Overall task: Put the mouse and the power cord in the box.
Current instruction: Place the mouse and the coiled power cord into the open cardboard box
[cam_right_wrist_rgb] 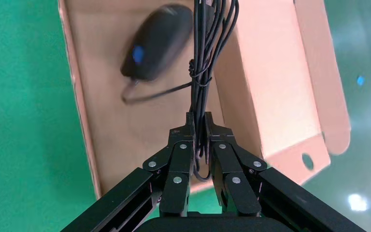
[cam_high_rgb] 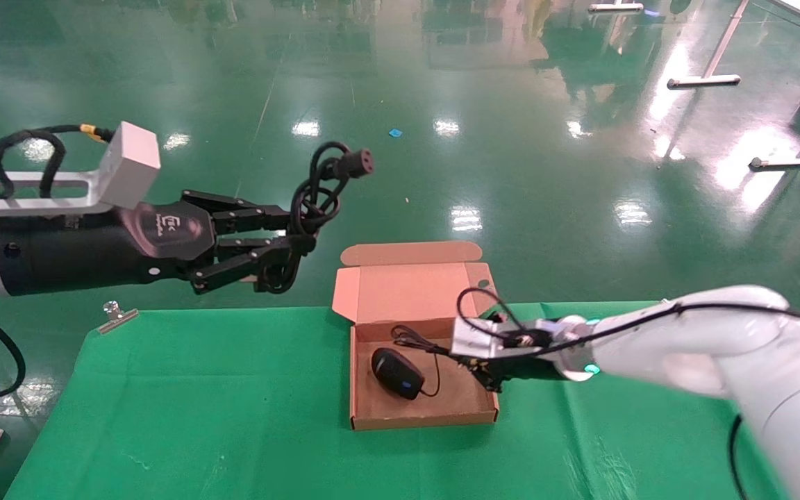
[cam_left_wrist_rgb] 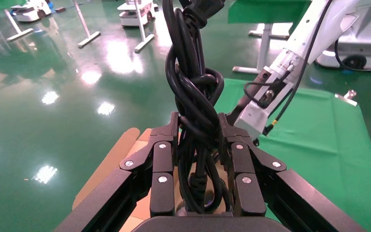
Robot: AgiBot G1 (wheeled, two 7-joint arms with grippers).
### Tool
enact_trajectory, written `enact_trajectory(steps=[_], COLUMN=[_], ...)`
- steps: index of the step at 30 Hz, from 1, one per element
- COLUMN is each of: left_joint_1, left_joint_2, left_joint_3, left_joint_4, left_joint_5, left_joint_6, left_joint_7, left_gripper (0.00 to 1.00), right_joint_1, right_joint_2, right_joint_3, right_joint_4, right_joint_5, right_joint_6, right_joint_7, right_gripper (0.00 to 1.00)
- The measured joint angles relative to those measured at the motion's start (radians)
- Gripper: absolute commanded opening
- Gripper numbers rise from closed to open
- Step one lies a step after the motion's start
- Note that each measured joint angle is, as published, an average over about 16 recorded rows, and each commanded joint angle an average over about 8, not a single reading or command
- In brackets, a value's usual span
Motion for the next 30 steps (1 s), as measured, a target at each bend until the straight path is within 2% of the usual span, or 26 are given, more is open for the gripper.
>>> enact_trajectory(steps=[2,3,13,20,24,30], left_joint_1=[0.004,0.005,-0.004,-0.008,0.010,0.081], left_joint_2=[0.000,0.001,0.054,0.178,0.272,0.386], left_joint_3=[0.009,0.014,0.075,0.141,0.186,0.273], left_joint_4=[-0.025,-0.037,-0.117,-0.104,-0.083,-0.101], left_joint_5=[0.007,0.012,0.106,0.213,0.273,0.333], left_joint_6=[-0.008,-0.013,-0.097,-0.203,-0.295,-0.484], left_joint_7=[-0.005,-0.006,0.002,0.057,0.102,0.145], left_gripper=[0.00,0.00,0.00,0.00,0.00,0.00], right_joint_1=[-0.013,-0.019,-0.036,0.005,0.056,0.145], right_joint_2=[-0.001,-0.001,0.020,0.082,0.147,0.268], right_joint_3=[-0.005,-0.007,-0.002,0.020,0.026,0.025], right_joint_4=[0.016,0.023,0.029,0.001,-0.004,-0.002], right_joint_5=[0.001,0.003,0.052,0.092,0.100,0.099], right_joint_6=[0.018,0.025,0.028,-0.010,-0.072,-0.213], right_joint_7=[0.005,0.008,0.026,-0.010,-0.057,-0.133], right_gripper=[0.94,1.00,1.00,1.00,1.00,1.00])
